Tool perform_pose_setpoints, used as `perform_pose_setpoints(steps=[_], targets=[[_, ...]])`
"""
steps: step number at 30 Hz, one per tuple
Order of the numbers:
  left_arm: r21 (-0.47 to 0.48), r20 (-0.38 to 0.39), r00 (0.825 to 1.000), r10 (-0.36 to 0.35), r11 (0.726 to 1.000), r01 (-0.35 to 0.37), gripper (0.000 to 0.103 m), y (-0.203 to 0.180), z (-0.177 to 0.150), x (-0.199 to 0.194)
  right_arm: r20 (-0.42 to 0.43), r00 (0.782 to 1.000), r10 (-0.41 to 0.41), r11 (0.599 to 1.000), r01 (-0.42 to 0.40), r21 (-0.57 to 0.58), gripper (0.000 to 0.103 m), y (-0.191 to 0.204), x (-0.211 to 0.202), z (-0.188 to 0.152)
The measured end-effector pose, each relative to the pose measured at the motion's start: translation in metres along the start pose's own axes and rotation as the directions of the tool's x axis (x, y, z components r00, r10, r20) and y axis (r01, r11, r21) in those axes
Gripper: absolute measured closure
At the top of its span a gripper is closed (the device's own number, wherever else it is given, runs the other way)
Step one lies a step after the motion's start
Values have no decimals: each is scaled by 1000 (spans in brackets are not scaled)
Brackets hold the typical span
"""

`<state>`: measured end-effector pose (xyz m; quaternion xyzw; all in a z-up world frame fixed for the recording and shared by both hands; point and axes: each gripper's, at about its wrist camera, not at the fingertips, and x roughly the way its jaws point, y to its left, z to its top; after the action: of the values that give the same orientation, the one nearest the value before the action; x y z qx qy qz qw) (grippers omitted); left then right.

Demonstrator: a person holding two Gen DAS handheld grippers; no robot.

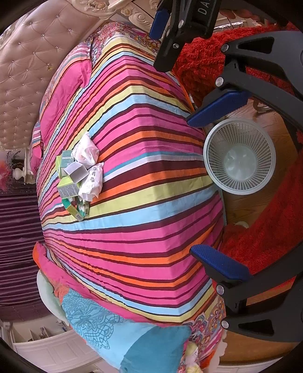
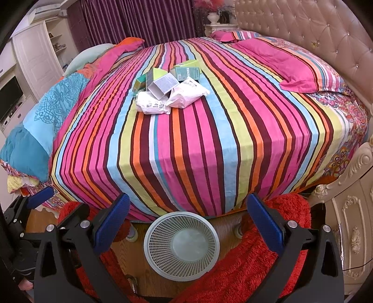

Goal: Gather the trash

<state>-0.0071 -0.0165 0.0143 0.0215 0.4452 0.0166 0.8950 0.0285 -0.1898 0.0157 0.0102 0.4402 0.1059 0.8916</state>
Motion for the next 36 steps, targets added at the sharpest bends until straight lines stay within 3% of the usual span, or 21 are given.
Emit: perform_pose_setpoints(steps=[36], targets=[[2,14,1000,-6,1000,6,5,-3,3,-7,17,1000,2,1000,-2,-14,7,4,-6,1]])
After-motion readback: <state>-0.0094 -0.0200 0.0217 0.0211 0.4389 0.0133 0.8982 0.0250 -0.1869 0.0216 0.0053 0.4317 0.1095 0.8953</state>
